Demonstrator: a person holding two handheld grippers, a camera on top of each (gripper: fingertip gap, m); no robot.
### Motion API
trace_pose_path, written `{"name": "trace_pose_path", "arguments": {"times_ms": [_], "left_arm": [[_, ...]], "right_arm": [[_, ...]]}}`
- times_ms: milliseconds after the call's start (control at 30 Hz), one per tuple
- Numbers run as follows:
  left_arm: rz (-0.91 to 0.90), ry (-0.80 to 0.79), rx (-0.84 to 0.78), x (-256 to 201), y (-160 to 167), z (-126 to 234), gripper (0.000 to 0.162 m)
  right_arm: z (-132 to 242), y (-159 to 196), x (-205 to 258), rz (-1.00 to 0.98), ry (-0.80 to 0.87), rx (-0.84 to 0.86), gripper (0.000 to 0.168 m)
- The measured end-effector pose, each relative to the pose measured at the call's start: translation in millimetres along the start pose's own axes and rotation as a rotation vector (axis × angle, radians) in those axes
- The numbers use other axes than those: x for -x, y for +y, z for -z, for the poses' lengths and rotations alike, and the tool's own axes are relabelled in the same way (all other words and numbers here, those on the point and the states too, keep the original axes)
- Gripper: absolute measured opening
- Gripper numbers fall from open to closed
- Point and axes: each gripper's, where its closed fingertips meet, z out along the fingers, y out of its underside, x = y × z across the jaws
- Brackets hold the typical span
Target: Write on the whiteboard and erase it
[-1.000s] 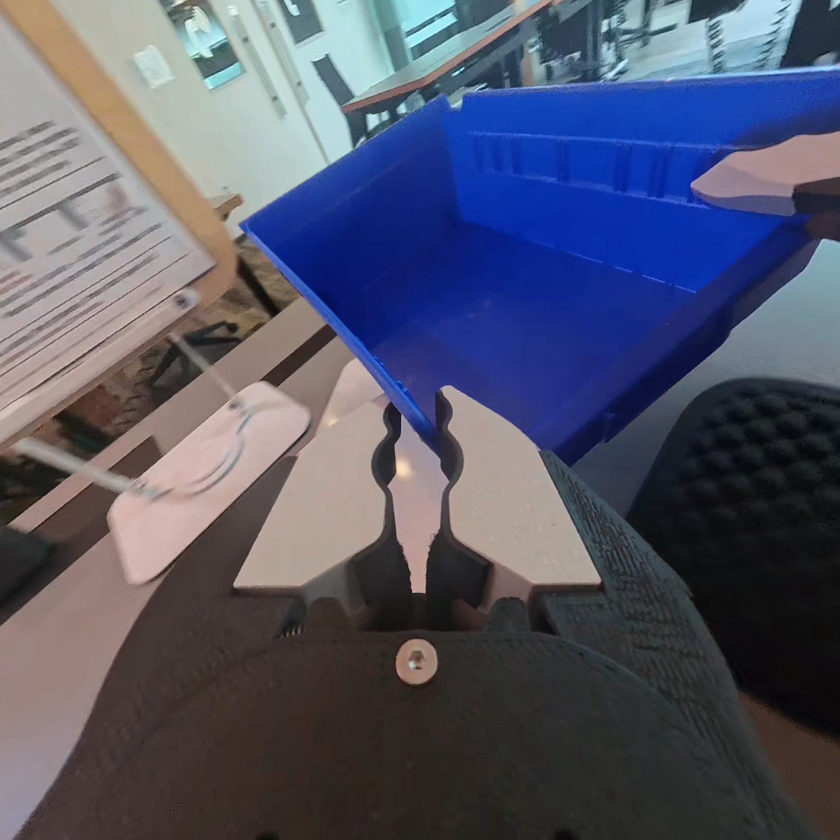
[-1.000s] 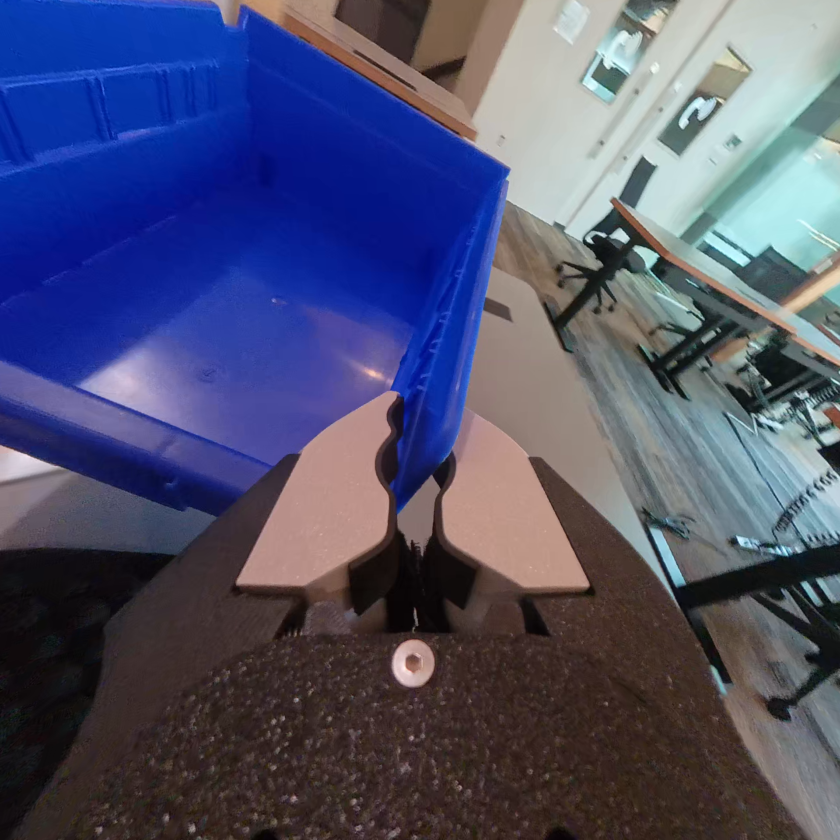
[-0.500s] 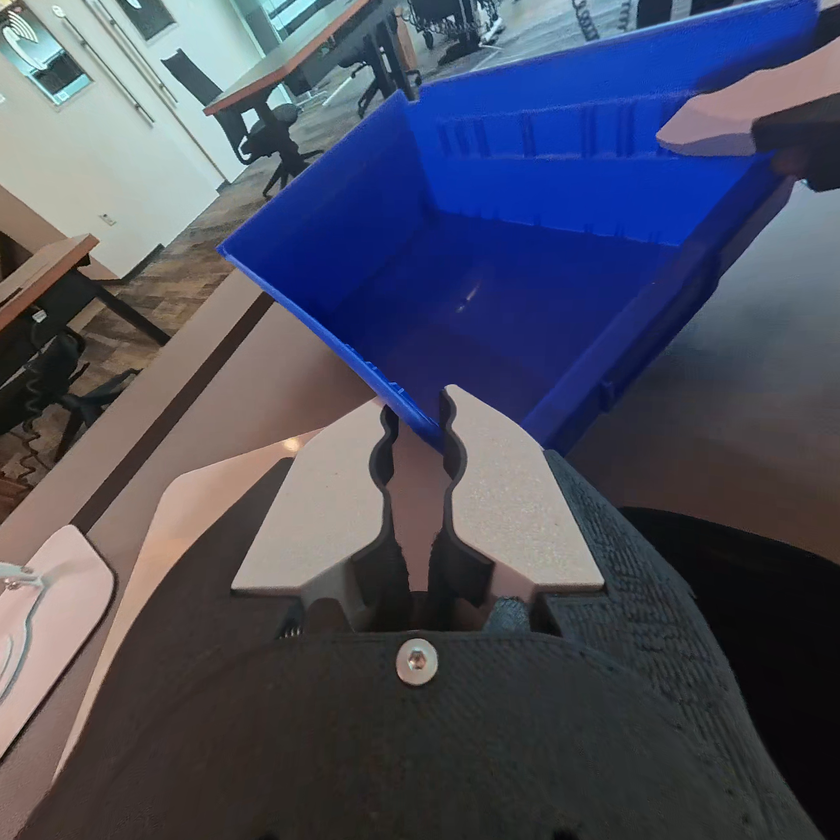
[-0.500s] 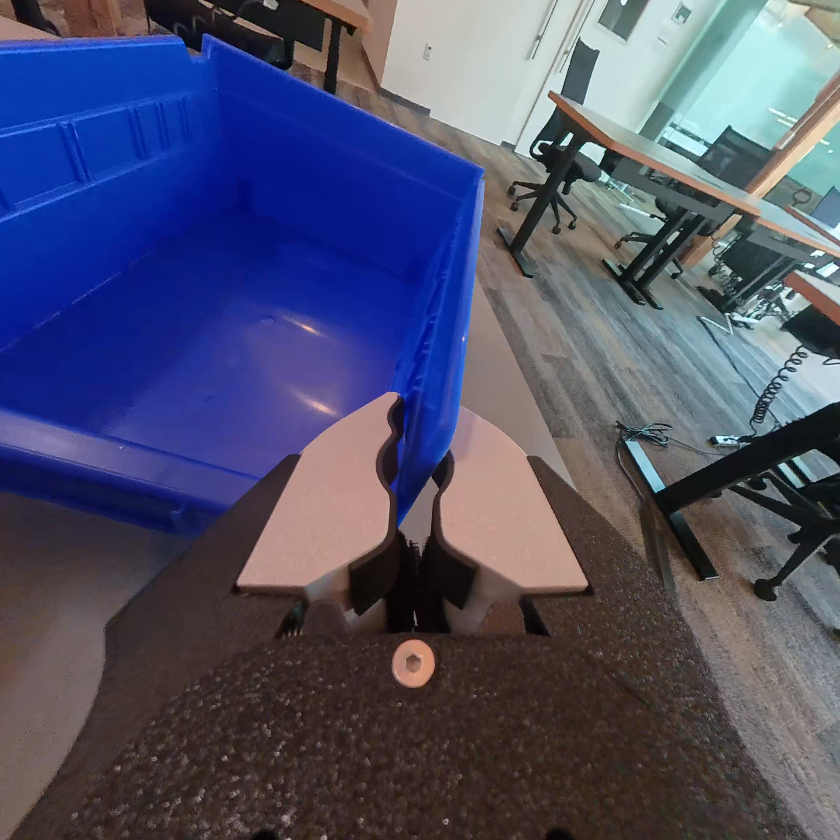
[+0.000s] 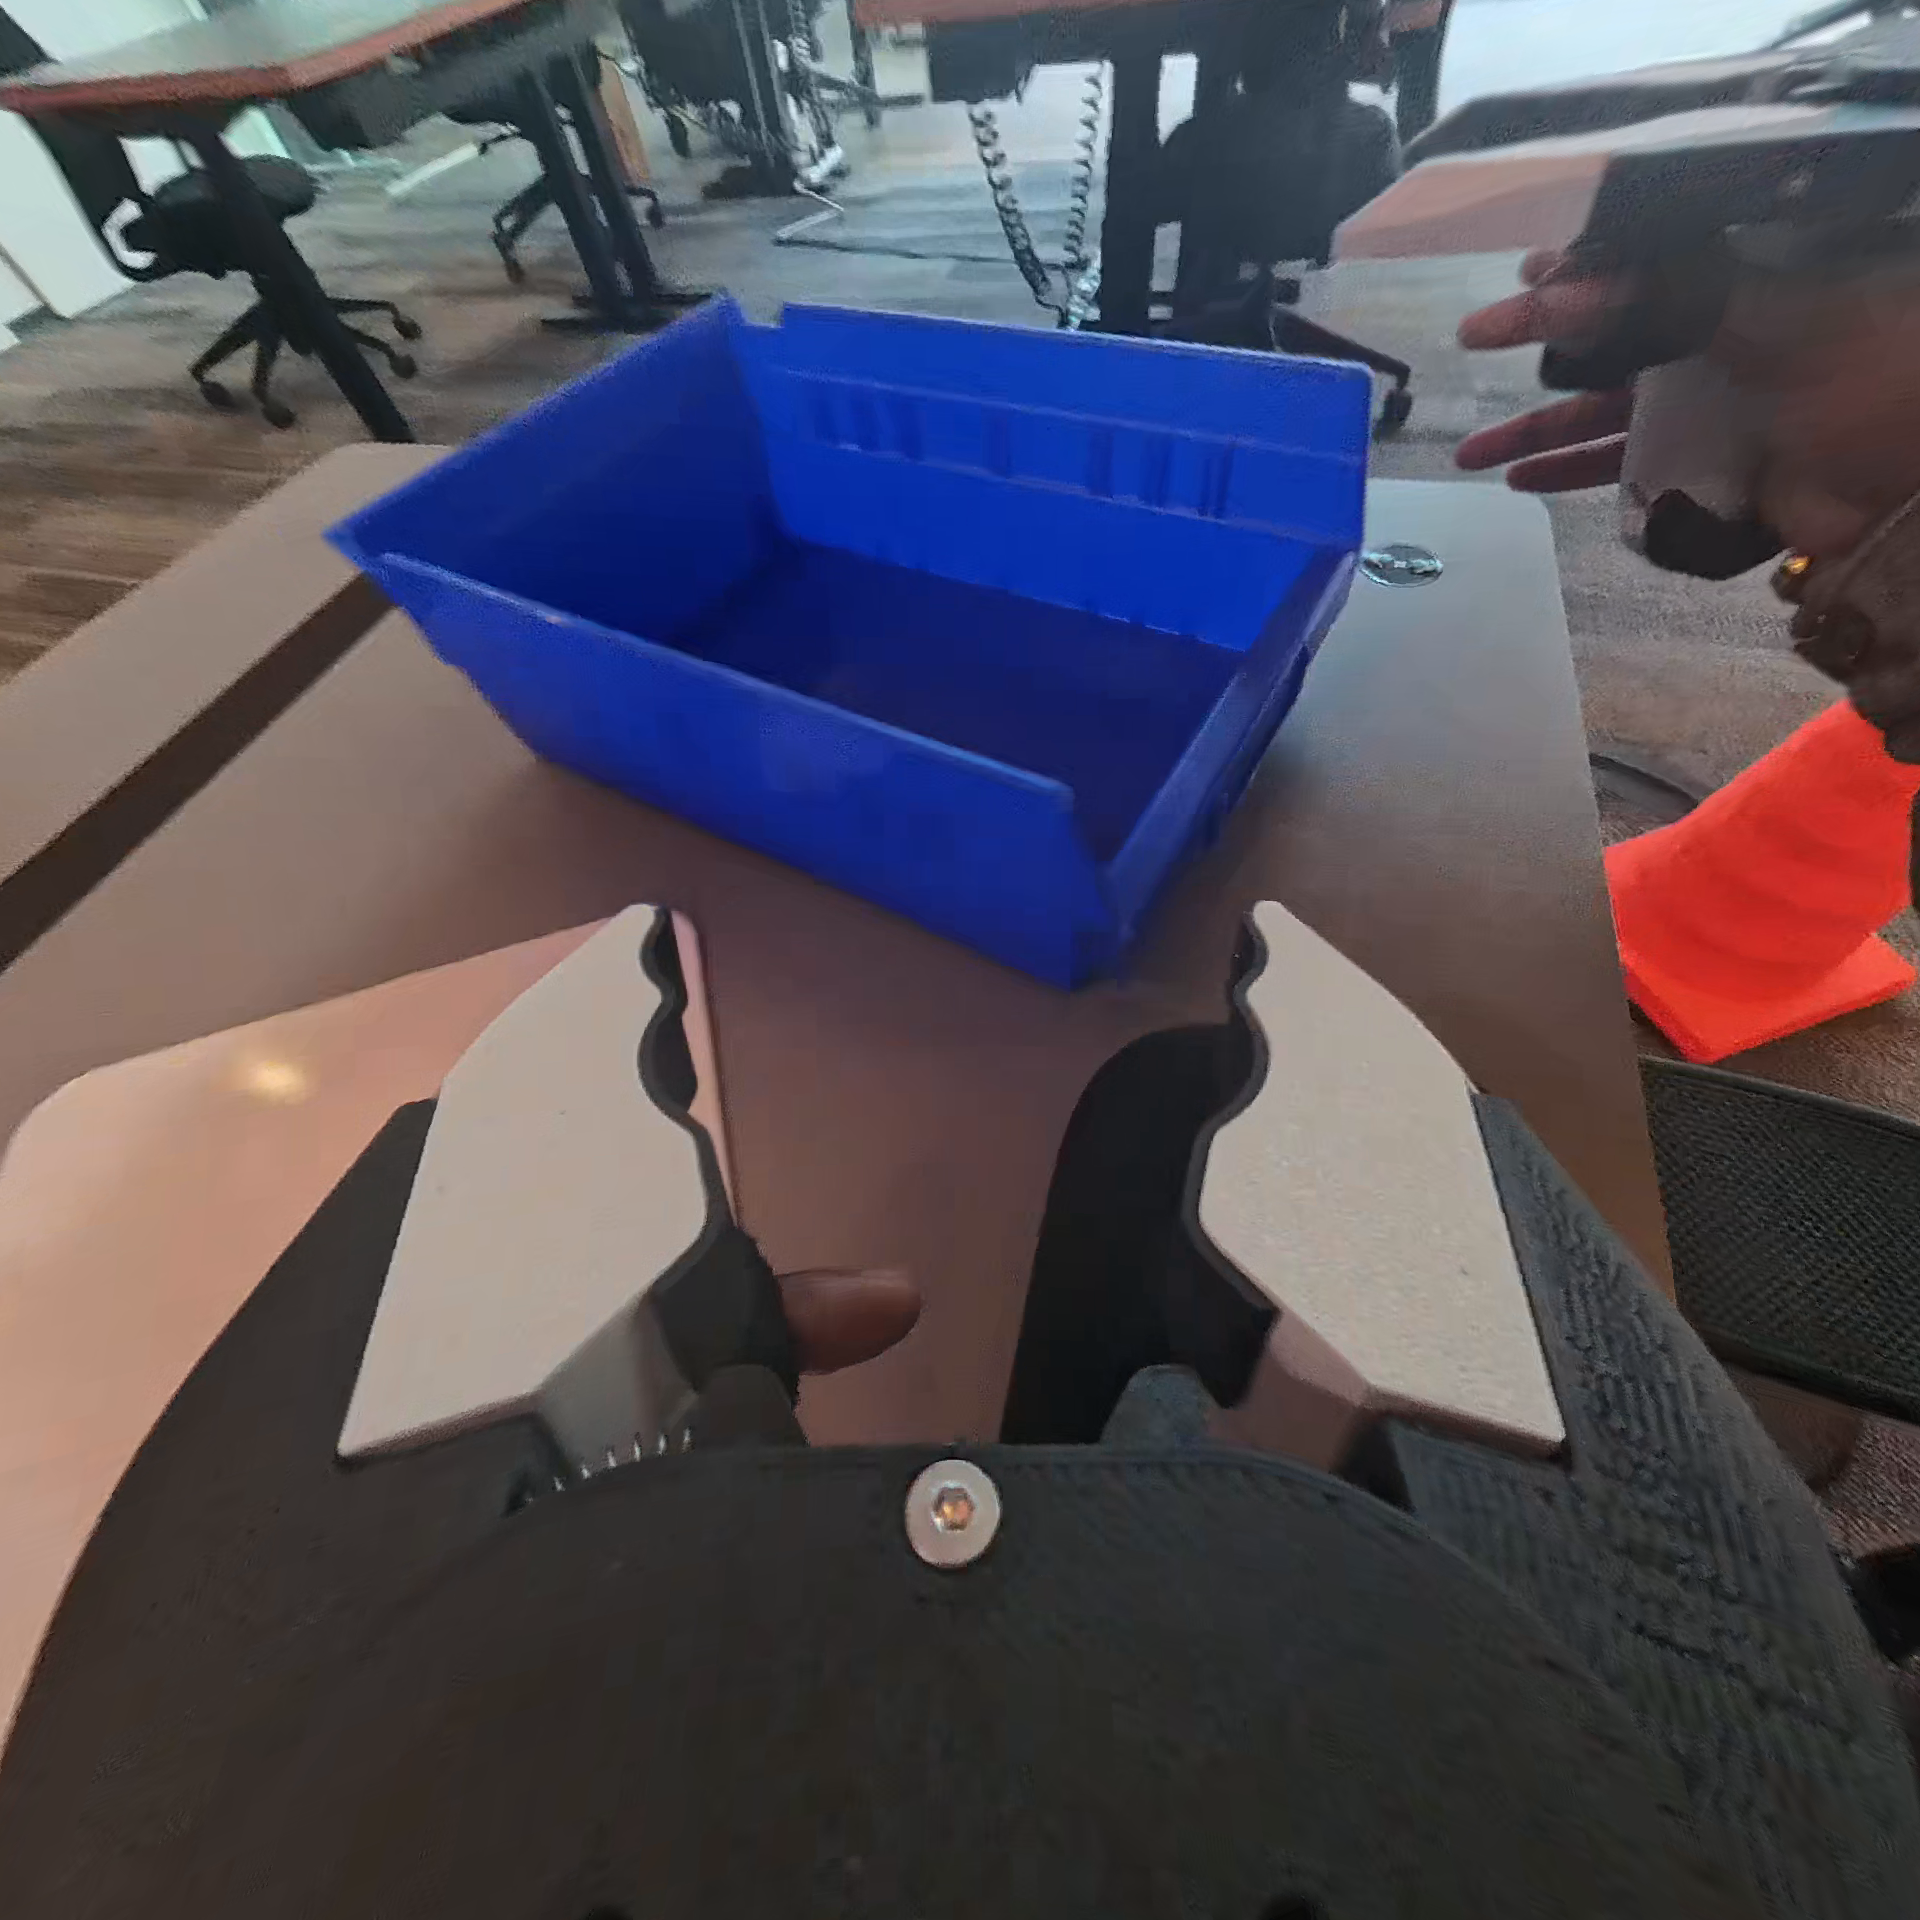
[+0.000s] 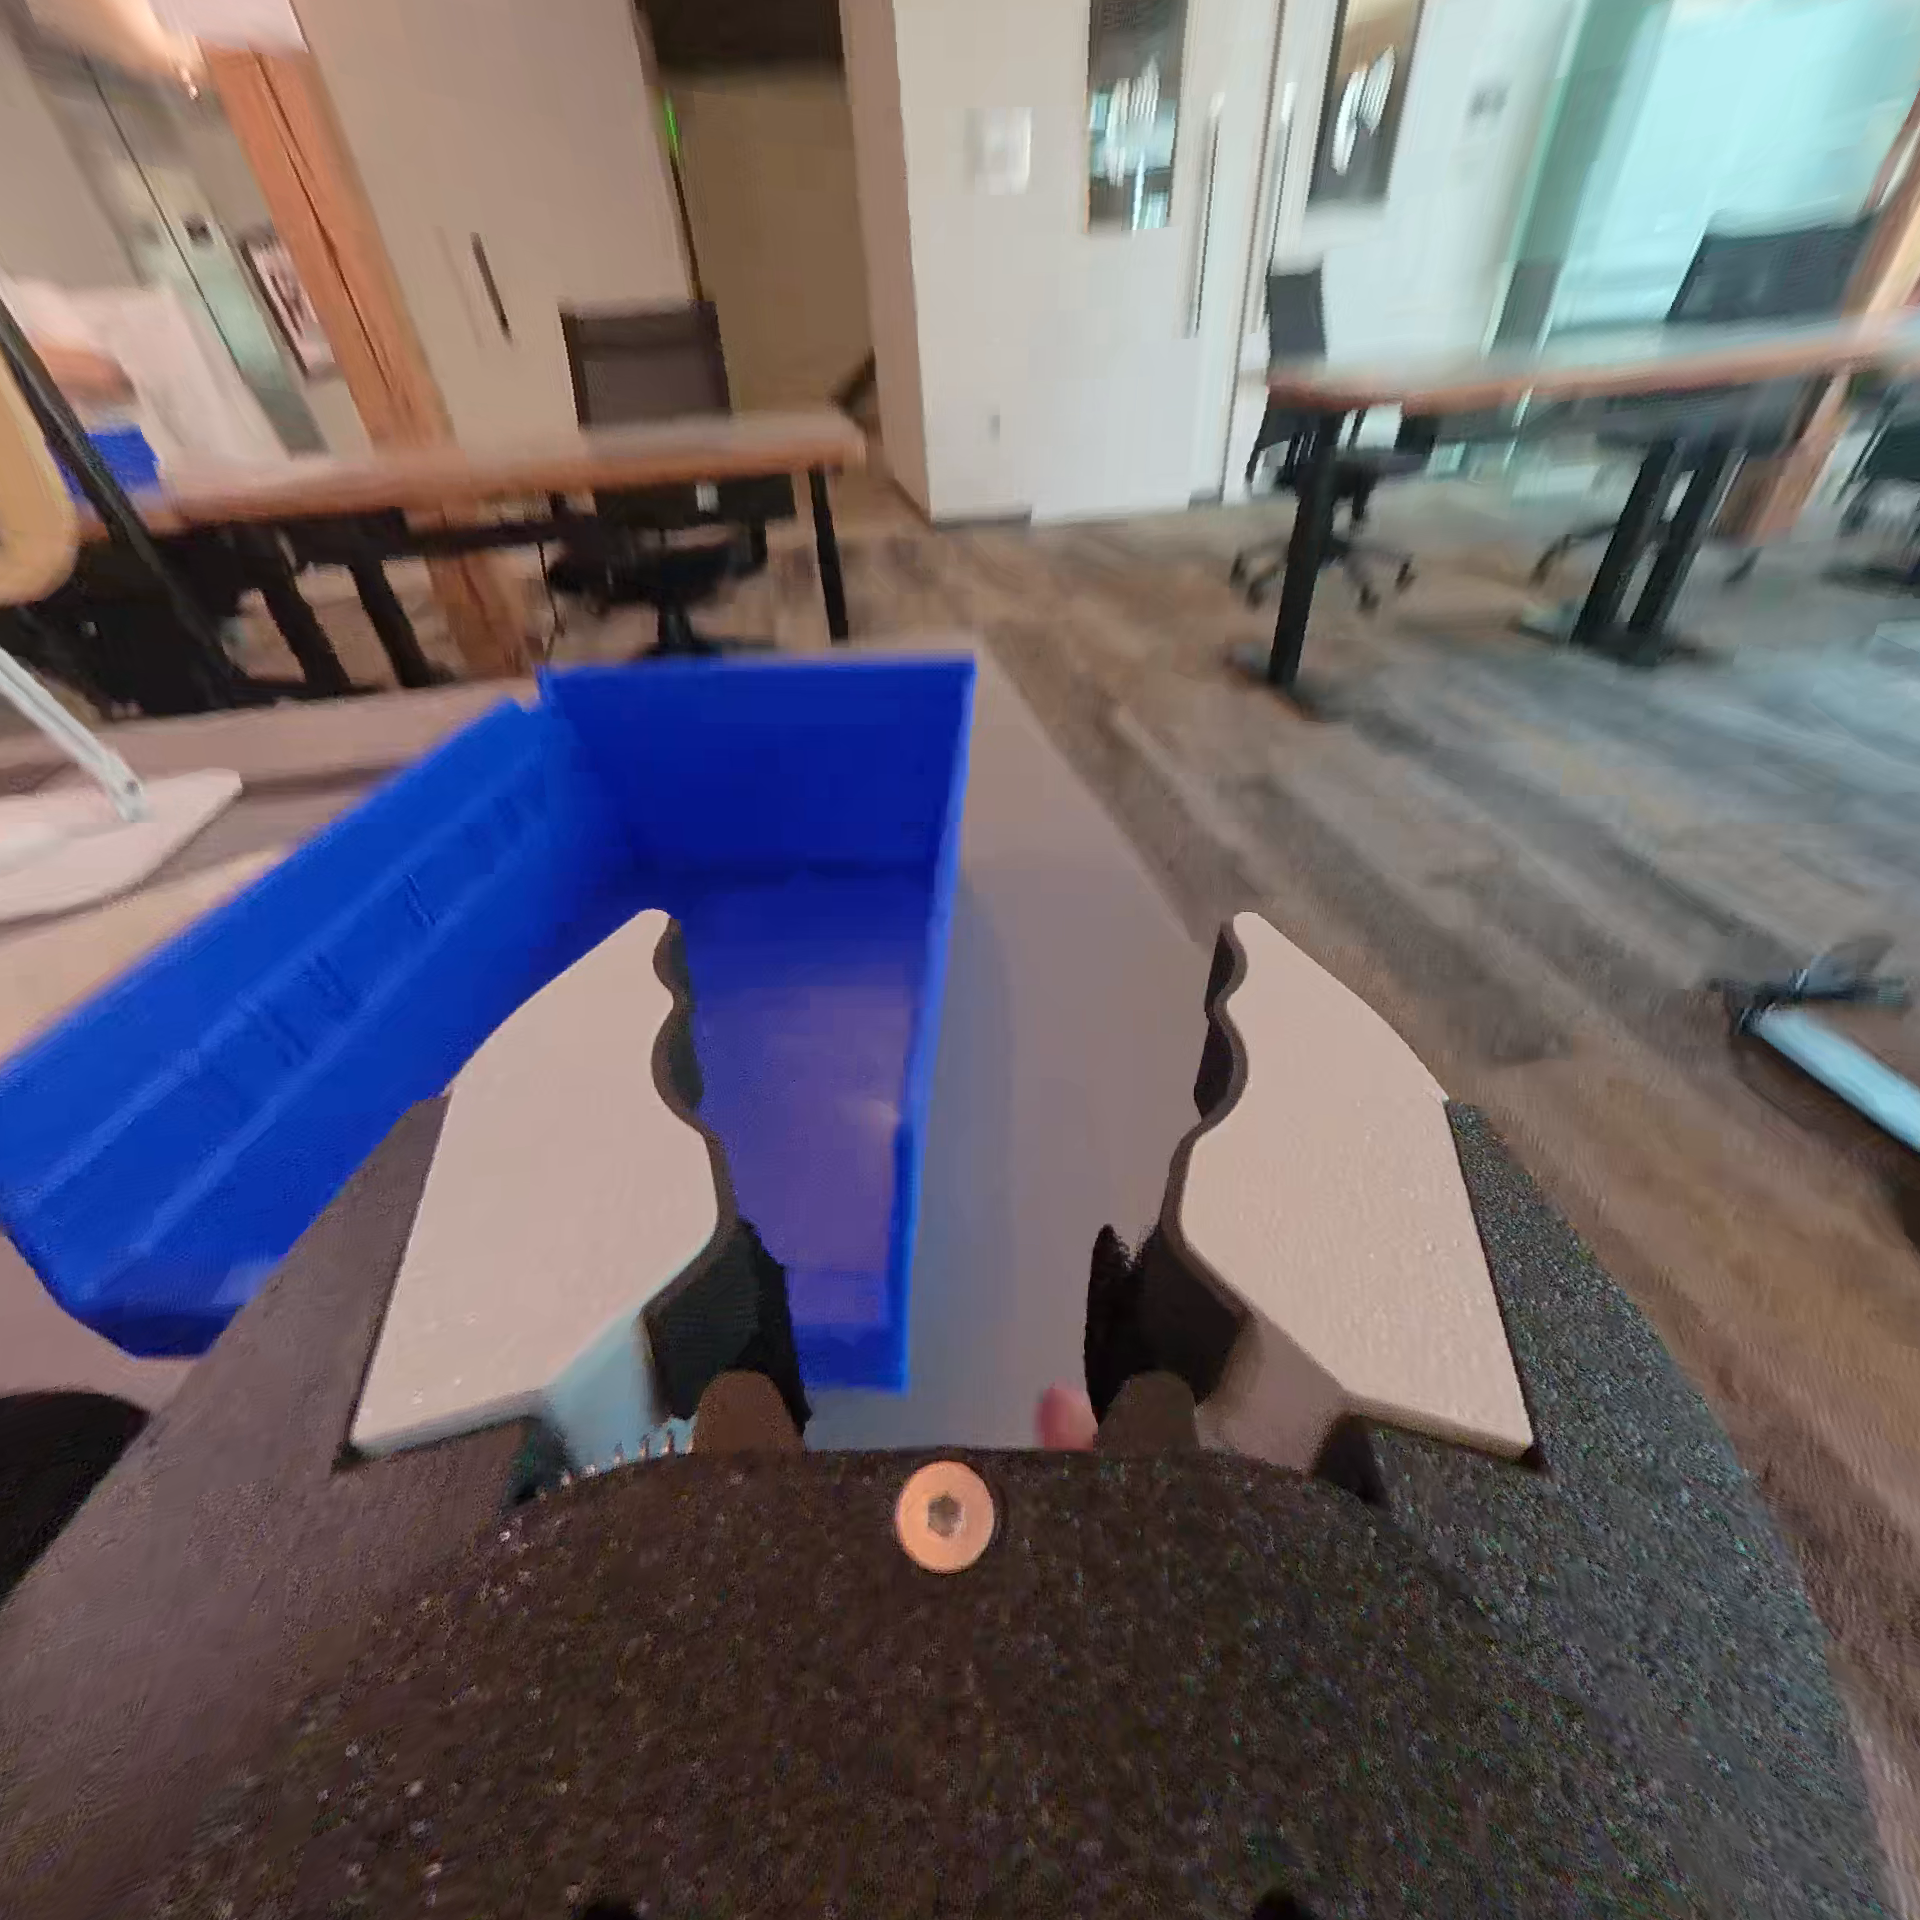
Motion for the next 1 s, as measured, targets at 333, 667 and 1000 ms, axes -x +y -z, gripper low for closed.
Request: {"name": "trace_pose_path", "arguments": {"times_ms": [333,667,1000], "left_arm": [[0.123,-0.399,-0.1,105.9,60.5,218.6,0.097],[0.452,-1.031,0.065,204.6,197.4,504.7,0.045],[0.682,-0.844,0.62,213.3,306.4,522.5,0.021]], "right_arm": [[-20.2,-32.4,231.7,0.274,-0.636,0.007,0.072],[-10.6,-4.8,451.2,0.365,-1.223,0.058,0.071],[-30.0,29.3,458.5,0.447,-1.182,0.121,0.065]]}}
